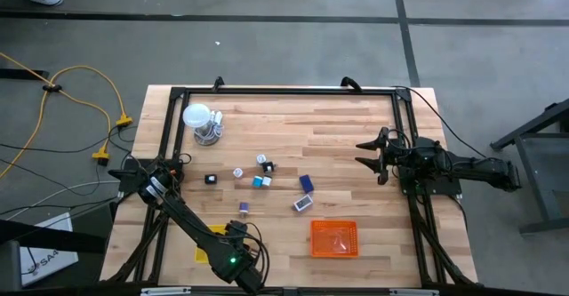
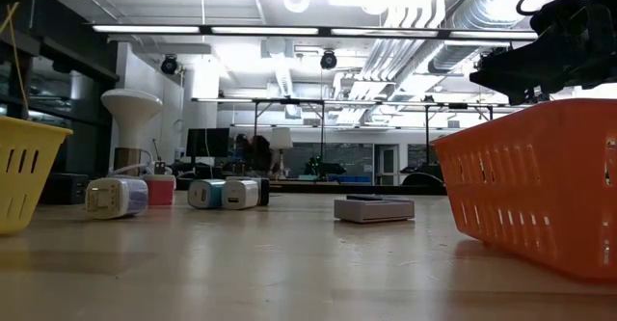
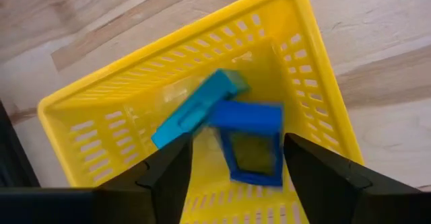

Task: Pick & Place Office items
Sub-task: Put the blue digital clock into the yellow bin, then put the white digital clock into the yellow bin

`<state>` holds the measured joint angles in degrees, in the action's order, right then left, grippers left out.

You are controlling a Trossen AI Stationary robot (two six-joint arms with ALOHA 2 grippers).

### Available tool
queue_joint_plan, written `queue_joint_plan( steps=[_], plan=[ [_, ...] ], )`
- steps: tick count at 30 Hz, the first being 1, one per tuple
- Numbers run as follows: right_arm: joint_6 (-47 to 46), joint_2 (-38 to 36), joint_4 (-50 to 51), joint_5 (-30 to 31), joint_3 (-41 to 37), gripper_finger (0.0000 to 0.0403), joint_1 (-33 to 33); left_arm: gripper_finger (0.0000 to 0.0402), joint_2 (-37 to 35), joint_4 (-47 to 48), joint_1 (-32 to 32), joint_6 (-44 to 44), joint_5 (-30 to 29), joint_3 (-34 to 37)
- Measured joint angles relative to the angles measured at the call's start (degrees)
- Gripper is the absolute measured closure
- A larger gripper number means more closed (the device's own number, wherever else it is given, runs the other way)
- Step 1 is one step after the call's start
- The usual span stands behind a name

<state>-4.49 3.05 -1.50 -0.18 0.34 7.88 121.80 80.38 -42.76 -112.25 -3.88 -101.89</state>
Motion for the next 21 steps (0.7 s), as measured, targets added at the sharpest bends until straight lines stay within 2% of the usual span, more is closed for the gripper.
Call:
queue_joint_plan(
  steps=[4,21],
  plan=[
    [0.00,0.01,0.00,0.02,-0.01,0.0208,0.02,0.0161,0.00,-0.02,0.00,0.33,0.00,0.00],
    [0.00,0.01,0.00,0.02,-0.01,0.0208,0.01,0.0160,0.00,0.00,0.00,0.37,0.00,-0.02]
  ],
)
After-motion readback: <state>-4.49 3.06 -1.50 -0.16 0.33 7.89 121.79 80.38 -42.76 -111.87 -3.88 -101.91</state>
